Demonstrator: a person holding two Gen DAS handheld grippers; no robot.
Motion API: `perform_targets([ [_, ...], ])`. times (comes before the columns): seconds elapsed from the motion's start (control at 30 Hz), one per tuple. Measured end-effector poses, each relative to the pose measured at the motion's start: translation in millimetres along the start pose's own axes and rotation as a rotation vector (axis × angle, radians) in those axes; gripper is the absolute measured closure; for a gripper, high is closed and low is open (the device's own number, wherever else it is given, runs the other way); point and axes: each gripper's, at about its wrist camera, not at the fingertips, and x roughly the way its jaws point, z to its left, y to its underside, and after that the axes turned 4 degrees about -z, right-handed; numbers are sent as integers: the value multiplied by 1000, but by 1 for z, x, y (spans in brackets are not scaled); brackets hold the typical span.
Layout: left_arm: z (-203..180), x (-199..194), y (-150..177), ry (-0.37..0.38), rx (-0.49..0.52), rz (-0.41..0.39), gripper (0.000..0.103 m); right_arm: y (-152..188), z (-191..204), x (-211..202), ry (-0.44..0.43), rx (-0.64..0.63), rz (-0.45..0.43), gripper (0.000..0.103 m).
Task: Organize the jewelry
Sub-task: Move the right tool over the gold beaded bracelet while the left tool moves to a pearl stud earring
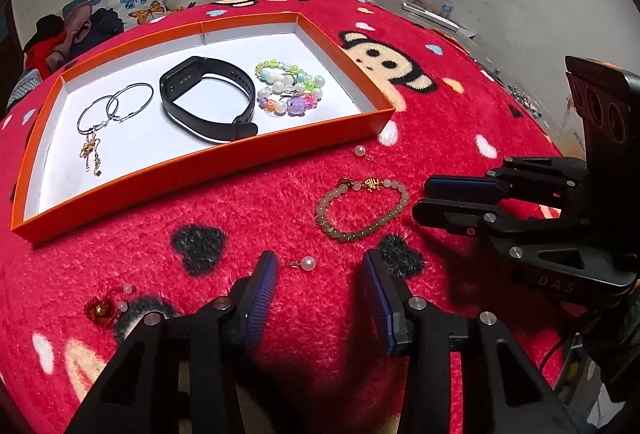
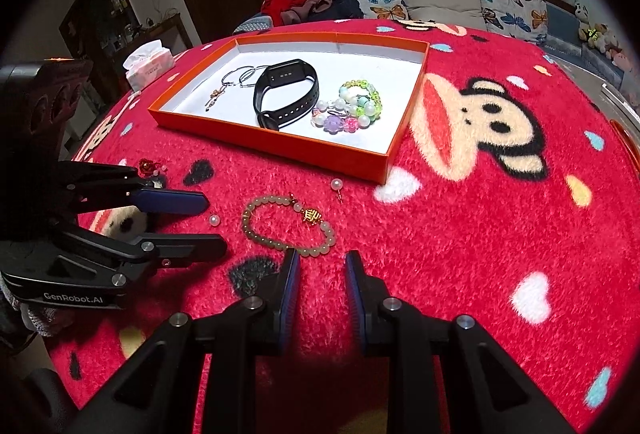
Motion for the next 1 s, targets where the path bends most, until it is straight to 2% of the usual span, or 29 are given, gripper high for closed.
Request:
perform_targets([
  [0.37, 2, 1, -1, -25, -4, -3, 67, 0, -6, -2, -11, 11, -4, 77],
  [0.77, -5, 5, -1, -20, 124, 15, 68, 0, -9, -1, -16, 14, -2, 77],
  [1.0, -4, 4, 0, -37, 127, 2, 81, -1, -8, 1, -15, 6, 0, 77],
])
